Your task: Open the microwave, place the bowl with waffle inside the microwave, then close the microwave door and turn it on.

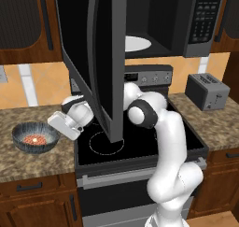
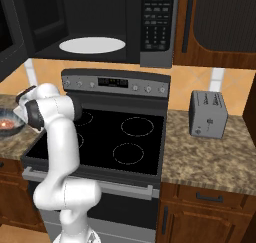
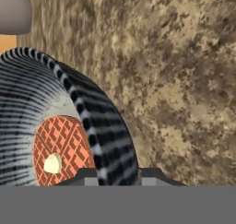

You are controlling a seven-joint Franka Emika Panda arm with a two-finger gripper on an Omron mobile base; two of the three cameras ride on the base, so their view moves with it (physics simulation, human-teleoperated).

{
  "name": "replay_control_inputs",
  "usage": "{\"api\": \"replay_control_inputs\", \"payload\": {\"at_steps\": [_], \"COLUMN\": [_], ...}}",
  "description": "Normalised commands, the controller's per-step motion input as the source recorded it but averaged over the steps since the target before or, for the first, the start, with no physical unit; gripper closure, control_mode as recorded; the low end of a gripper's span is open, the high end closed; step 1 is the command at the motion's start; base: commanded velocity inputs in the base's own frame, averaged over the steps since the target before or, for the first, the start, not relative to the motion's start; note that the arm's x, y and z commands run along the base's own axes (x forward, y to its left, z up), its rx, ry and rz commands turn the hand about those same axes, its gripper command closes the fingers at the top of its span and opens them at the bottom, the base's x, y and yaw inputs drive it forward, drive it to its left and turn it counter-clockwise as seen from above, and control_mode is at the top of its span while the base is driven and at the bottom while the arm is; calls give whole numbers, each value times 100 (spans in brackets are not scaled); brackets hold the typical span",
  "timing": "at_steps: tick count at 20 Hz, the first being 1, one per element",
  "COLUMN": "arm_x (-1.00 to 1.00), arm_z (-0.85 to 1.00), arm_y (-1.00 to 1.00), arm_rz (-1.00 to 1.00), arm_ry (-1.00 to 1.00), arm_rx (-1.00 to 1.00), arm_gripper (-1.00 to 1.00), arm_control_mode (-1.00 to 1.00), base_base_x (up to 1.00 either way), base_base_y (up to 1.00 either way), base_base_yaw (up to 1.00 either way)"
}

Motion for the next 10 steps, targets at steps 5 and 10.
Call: {"api": "replay_control_inputs", "payload": {"at_steps": [5, 10], "arm_x": [-27, -40], "arm_z": [12, 61], "arm_y": [-16, -56], "arm_rz": [-2, -8], "arm_ry": [-5, -18], "arm_rx": [0, 0], "arm_gripper": [100, 100], "arm_control_mode": [-100, -100], "base_base_x": [0, 0], "base_base_y": [0, 0], "base_base_yaw": [0, 0]}}
